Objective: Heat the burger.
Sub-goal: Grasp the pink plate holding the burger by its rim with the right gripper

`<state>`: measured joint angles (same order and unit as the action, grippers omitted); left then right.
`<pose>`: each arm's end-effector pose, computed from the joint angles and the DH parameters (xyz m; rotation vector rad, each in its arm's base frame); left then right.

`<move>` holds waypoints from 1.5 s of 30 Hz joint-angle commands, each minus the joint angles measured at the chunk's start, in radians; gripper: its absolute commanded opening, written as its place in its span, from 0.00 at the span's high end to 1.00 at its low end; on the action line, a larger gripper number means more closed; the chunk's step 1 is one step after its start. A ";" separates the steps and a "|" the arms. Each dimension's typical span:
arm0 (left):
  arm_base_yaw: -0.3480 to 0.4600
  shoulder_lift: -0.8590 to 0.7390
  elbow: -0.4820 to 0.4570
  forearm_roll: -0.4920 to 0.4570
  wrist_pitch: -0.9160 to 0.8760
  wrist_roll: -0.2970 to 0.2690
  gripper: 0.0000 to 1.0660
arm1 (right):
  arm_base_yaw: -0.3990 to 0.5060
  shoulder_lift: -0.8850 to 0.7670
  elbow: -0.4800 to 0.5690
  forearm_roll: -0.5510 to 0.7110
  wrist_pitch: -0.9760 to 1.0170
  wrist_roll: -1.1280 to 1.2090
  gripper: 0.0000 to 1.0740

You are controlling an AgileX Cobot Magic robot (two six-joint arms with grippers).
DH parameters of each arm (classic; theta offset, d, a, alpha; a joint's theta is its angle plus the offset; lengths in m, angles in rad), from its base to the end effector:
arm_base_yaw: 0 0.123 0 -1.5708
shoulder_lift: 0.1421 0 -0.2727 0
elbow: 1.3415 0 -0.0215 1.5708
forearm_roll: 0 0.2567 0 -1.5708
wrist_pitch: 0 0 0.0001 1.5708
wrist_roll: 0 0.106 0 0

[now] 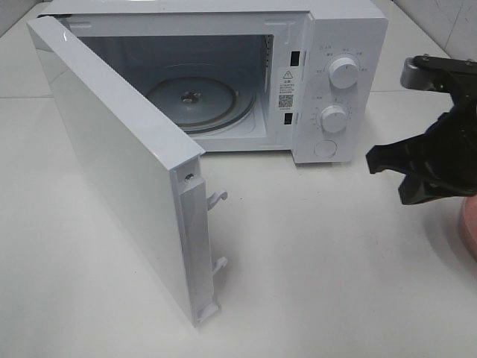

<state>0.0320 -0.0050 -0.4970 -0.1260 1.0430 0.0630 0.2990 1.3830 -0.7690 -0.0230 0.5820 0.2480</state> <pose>0.0265 -0.0107 0.2748 0.0359 2.0191 -0.0901 0.2559 0.0775 0.1900 -0.0904 2.6868 0.1486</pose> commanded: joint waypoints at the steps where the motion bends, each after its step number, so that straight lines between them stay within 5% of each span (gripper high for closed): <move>1: 0.005 -0.027 0.003 -0.008 -0.005 0.000 0.16 | -0.036 -0.025 0.003 -0.042 0.058 -0.023 0.94; 9: 0.005 -0.027 0.003 -0.008 -0.005 0.000 0.16 | -0.136 -0.039 0.003 -0.087 0.177 -0.117 0.81; 11: 0.005 -0.027 0.003 -0.008 -0.005 0.000 0.16 | -0.158 -0.039 0.003 -0.101 0.167 -0.124 0.60; 12: 0.005 -0.027 0.003 -0.008 -0.005 0.000 0.16 | -0.158 -0.039 0.003 -0.101 0.167 -0.124 0.60; 13: 0.005 -0.027 0.003 -0.008 -0.005 0.000 0.16 | -0.164 -0.039 0.003 -0.119 0.154 -0.139 0.39; 15: 0.005 -0.027 0.003 -0.008 -0.005 0.000 0.16 | -0.170 -0.039 0.003 -0.122 0.145 -0.145 0.30; 17: 0.005 -0.027 0.003 -0.008 -0.005 0.000 0.16 | -0.181 -0.036 0.003 -0.125 0.130 -0.160 0.06; 45: 0.005 -0.027 0.003 -0.008 -0.005 0.000 0.16 | -0.271 0.269 0.003 -0.166 -0.046 -0.185 0.14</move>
<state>0.0320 -0.0050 -0.4970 -0.1260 1.0430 0.0630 0.0360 1.6480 -0.7690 -0.1810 0.5450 0.0760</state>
